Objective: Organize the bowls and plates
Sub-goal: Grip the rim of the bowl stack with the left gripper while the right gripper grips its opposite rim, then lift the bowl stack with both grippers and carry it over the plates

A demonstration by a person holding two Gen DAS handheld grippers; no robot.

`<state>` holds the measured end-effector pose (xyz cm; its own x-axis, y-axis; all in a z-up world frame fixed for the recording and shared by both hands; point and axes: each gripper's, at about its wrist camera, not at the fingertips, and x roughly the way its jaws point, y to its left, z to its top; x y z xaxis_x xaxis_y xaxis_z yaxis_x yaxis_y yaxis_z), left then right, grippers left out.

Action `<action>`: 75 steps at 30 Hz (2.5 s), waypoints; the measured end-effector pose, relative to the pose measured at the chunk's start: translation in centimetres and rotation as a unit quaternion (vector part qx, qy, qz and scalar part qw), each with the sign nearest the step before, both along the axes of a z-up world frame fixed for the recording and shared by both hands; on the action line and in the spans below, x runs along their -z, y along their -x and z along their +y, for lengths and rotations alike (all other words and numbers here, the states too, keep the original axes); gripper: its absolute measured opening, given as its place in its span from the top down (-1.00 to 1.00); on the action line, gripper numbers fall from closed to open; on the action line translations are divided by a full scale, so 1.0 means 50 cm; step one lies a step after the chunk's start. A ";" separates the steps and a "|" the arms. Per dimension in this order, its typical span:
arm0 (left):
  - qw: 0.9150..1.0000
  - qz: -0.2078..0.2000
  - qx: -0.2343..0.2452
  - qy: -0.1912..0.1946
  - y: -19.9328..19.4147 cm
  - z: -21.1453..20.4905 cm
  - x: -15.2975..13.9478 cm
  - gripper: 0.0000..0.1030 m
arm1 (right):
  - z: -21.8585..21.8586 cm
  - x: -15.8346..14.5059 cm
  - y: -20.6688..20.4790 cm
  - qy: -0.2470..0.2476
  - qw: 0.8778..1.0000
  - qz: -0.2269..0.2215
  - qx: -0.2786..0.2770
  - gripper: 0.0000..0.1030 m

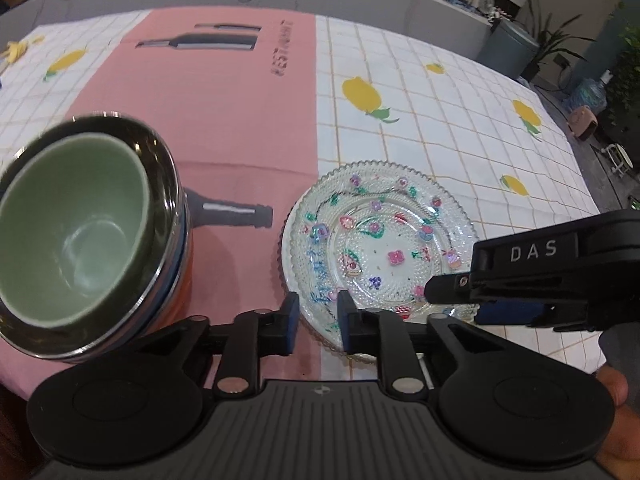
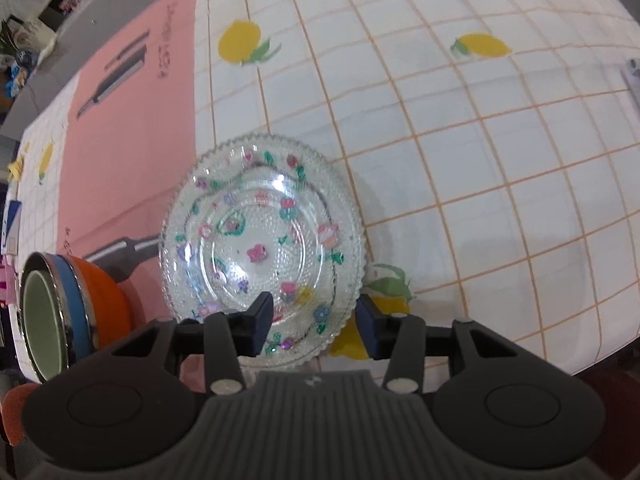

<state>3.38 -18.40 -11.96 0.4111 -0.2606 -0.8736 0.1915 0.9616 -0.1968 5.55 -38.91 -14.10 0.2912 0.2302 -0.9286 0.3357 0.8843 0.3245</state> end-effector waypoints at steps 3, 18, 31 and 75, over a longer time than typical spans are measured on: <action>1.000 -0.015 0.011 -0.001 0.004 0.002 -0.015 0.41 | -0.007 -0.014 0.016 0.001 1.000 -0.024 0.012 0.02; 0.986 -0.159 0.053 -0.014 0.038 0.096 -0.159 -0.26 | 0.020 -0.128 0.118 0.062 0.964 -0.238 0.100 -0.18; 0.982 -0.188 -0.003 -0.020 0.023 0.262 -0.200 -0.56 | 0.213 -0.179 0.125 0.024 0.962 -0.273 -0.007 -0.76; 0.981 0.071 -0.106 0.142 -0.082 0.399 0.015 0.03 | 0.293 0.017 -0.006 -0.162 0.983 -0.085 -0.004 0.02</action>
<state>7.48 1.57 -12.74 0.3612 -0.4239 -0.8305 -0.0568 0.8790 -0.4734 5.86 -24.25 -14.92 0.4319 0.5085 -0.7449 0.2456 0.7284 0.6396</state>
